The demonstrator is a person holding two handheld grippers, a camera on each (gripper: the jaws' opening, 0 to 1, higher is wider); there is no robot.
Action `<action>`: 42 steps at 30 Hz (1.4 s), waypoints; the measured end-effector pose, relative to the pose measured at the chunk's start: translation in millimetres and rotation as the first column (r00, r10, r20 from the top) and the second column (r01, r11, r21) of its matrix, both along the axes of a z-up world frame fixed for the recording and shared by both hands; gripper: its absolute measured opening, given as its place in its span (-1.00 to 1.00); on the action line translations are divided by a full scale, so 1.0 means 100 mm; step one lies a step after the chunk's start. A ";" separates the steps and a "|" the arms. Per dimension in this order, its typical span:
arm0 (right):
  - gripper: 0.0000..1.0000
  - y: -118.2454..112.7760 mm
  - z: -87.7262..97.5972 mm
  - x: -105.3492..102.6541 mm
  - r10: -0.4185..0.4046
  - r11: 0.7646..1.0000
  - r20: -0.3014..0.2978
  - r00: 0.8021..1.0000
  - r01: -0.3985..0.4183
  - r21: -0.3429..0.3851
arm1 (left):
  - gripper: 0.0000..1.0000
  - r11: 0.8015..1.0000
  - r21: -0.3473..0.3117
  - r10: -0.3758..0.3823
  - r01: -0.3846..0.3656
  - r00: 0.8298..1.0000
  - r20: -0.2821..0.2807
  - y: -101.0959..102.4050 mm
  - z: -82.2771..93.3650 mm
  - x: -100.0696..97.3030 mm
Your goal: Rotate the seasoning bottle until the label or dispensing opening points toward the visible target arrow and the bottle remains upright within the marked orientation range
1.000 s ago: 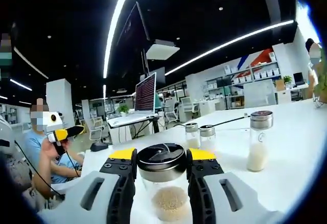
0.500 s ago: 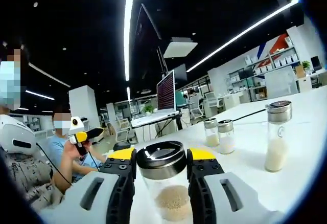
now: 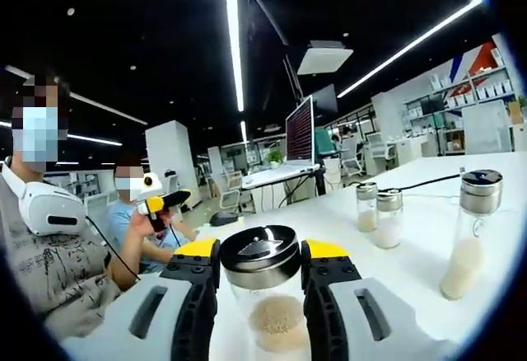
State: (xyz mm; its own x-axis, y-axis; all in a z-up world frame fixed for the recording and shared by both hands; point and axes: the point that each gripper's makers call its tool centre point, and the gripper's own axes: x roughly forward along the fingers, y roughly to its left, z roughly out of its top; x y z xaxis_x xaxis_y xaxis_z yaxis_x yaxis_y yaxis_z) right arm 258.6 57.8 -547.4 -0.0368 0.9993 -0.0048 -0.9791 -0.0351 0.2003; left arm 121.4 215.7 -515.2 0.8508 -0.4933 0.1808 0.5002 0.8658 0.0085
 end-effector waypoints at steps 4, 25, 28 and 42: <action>-0.22 -0.02 0.01 0.00 0.017 1.000 0.003 1.000 -0.017 0.005 | -0.25 1.000 -0.002 0.003 -0.003 1.000 0.002 0.01 0.00 -0.01; 0.11 -0.03 0.13 0.16 -0.511 0.860 0.085 0.856 0.507 0.061 | -0.25 1.000 -0.003 0.028 -0.028 0.999 0.021 0.08 0.04 -0.06; 0.06 -0.01 0.05 0.19 -0.501 0.865 0.060 0.863 0.500 0.040 | -0.26 0.999 -0.004 0.034 -0.034 0.999 0.018 0.13 0.03 -0.04; -0.22 -0.01 -0.01 0.18 -0.410 0.910 0.118 0.904 0.415 -0.019 | -0.26 1.000 -0.008 0.022 -0.022 1.000 0.006 0.10 0.00 -0.02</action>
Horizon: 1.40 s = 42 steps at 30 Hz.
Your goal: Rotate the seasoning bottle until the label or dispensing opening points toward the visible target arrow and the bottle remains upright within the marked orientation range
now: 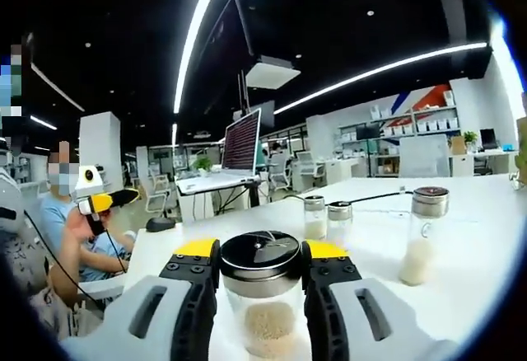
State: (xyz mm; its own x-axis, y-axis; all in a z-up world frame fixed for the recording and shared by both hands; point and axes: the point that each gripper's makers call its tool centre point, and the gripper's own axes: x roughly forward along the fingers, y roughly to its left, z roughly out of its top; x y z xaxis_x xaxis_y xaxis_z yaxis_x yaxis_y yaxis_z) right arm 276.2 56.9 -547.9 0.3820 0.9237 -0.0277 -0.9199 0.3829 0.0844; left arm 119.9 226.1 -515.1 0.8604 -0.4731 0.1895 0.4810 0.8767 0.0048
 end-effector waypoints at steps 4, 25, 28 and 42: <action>-0.23 0.00 0.00 -0.02 0.035 0.999 -0.005 0.999 -0.035 -0.010 | -0.26 1.000 -0.006 -0.002 0.002 1.000 0.001 -0.01 0.01 -0.01; -0.23 0.04 0.00 -0.10 0.282 0.960 -0.002 0.960 -0.282 0.000 | -0.26 0.999 -0.018 -0.032 0.033 0.999 0.009 -0.05 0.02 -0.03; -0.23 0.06 0.00 -0.14 0.325 0.945 -0.003 0.946 -0.325 0.017 | -0.26 0.999 -0.022 -0.034 0.034 0.999 0.011 -0.04 0.03 -0.04; -0.23 0.13 -0.01 -0.27 0.544 0.838 -0.011 0.839 -0.543 0.057 | -0.26 0.998 0.000 -0.062 0.062 0.998 0.000 -0.22 0.02 -0.02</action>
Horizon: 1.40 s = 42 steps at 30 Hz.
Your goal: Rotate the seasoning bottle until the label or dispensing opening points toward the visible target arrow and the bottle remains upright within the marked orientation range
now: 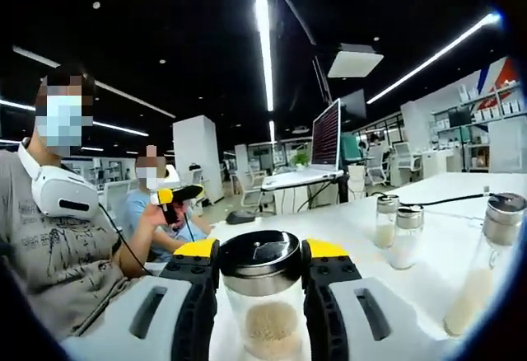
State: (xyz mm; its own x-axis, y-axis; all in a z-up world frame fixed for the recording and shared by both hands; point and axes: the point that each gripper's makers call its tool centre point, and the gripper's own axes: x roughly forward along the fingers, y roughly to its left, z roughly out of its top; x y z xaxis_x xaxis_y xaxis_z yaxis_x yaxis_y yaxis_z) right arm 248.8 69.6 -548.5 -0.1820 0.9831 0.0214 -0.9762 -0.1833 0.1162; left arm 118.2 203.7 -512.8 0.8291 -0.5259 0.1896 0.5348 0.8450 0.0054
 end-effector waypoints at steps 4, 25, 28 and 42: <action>-0.23 0.00 0.01 -0.01 0.022 0.999 0.007 1.000 -0.023 0.031 | -0.26 1.000 -0.002 0.003 -0.003 1.000 0.000 0.00 0.01 0.00; 0.27 -0.17 0.32 0.23 -0.469 0.878 0.006 0.883 0.466 0.109 | -0.27 0.994 -0.046 0.102 -0.100 0.995 0.022 0.24 0.10 0.05; 0.37 -0.11 0.21 0.24 -0.527 0.848 -0.001 0.850 0.525 0.071 | -0.27 0.987 -0.139 0.091 -0.084 0.995 0.044 0.27 0.21 0.03; 0.10 -0.07 0.08 0.38 -0.542 0.840 0.068 0.838 0.540 0.044 | -0.27 0.989 -0.138 0.056 -0.050 0.998 0.037 0.02 0.34 0.08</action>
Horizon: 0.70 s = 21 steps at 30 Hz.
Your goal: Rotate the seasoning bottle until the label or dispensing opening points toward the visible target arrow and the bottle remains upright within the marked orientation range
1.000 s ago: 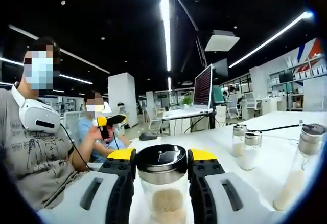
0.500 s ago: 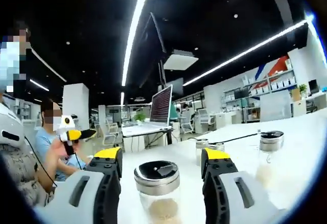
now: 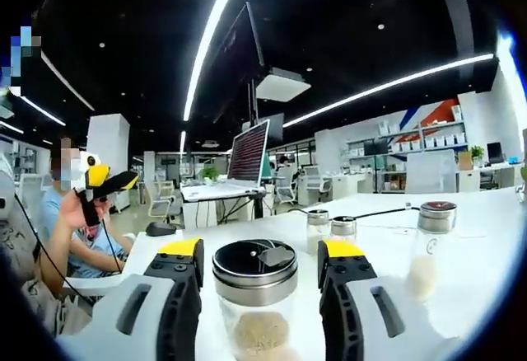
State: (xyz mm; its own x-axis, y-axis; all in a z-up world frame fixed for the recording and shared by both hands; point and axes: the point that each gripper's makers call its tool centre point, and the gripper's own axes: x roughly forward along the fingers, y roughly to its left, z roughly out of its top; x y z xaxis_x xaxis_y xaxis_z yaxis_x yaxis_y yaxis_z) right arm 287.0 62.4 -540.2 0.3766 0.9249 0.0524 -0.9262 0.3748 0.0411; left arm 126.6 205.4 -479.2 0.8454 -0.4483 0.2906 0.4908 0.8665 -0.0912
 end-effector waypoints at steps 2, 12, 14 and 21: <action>0.07 0.00 0.00 0.03 -0.007 1.000 0.012 1.000 0.008 -0.008 | -0.27 1.000 0.012 -0.009 0.009 1.000 -0.017 -0.02 -0.05 0.02; -0.16 0.07 0.03 -0.04 0.064 0.998 -0.003 0.998 -0.064 0.006 | -0.27 0.999 -0.007 -0.047 0.047 0.999 0.000 -0.02 -0.02 -0.10; -0.16 0.08 0.02 -0.06 0.093 0.996 0.001 0.996 -0.093 -0.009 | -0.27 0.999 -0.008 -0.046 0.046 0.999 0.009 -0.02 0.00 -0.13; -0.16 0.12 -0.01 -0.11 0.183 0.982 -0.021 0.983 -0.183 -0.034 | -0.27 0.999 -0.004 -0.038 0.038 0.999 0.009 0.00 -0.02 -0.11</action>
